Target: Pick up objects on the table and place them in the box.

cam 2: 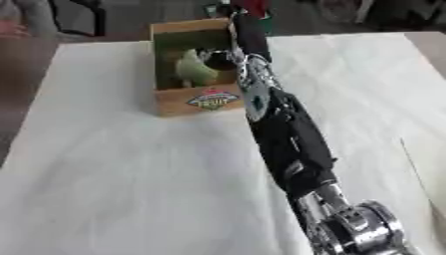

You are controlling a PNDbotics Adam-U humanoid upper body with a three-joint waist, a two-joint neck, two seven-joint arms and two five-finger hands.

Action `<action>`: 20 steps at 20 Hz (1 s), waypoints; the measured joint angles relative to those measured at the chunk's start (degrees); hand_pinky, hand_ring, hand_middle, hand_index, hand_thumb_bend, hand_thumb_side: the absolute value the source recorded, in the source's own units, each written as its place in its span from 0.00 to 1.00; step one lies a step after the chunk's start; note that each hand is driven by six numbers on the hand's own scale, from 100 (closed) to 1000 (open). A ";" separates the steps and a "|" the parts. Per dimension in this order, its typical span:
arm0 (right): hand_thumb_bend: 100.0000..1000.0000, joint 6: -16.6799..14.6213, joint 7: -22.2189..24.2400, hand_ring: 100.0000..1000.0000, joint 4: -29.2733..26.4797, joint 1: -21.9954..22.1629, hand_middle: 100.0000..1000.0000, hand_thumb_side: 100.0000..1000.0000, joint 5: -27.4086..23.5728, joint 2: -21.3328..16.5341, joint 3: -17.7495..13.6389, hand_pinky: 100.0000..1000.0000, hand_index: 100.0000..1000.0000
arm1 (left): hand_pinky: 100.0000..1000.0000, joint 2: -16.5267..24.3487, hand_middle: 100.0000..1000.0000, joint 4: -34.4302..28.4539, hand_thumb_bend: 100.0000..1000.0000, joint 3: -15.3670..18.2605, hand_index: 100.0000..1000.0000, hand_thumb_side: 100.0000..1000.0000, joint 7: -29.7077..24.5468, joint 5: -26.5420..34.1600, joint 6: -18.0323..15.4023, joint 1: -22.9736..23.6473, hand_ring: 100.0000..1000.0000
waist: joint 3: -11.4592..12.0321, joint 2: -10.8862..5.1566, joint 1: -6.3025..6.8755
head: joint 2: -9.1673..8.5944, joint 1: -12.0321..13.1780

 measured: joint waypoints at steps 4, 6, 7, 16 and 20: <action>0.42 0.74 -1.52 0.76 -1.11 1.25 0.71 0.07 -4.22 -2.56 -1.53 0.63 0.81 | 0.71 0.00 0.56 0.00 0.15 0.01 0.59 0.36 0.10 0.00 -0.08 0.12 0.63 | -0.46 -0.13 -0.12 | 0.00 0.29; 0.41 1.29 -2.67 0.76 -1.63 1.97 0.70 0.07 -6.84 -3.73 -2.50 0.62 0.80 | 0.71 0.00 0.56 0.00 0.15 0.01 0.59 0.36 0.14 0.00 -0.10 0.18 0.63 | -0.50 -0.22 -0.13 | 0.00 0.38; 0.41 1.53 -3.30 0.75 -1.89 2.42 0.70 0.06 -8.23 -4.28 -2.98 0.61 0.80 | 0.71 0.00 0.56 0.00 0.15 0.02 0.59 0.36 0.18 0.00 -0.12 0.24 0.63 | -0.52 -0.25 -0.14 | 0.00 0.48; 0.41 1.85 -7.57 0.74 -2.94 6.47 0.68 0.06 -19.09 -8.18 -4.83 0.59 0.79 | 0.71 0.00 0.56 0.00 0.15 0.03 0.59 0.36 0.30 0.00 -0.15 0.56 0.63 | -0.77 -0.25 -0.15 | 0.01 0.83; 0.41 1.37 -8.27 0.74 -3.72 8.17 0.68 0.06 -22.03 -9.23 -4.87 0.59 0.79 | 0.71 0.00 0.56 0.00 0.15 0.04 0.59 0.36 0.36 0.00 -0.11 0.58 0.63 | -0.81 -0.12 -0.13 | 0.02 0.97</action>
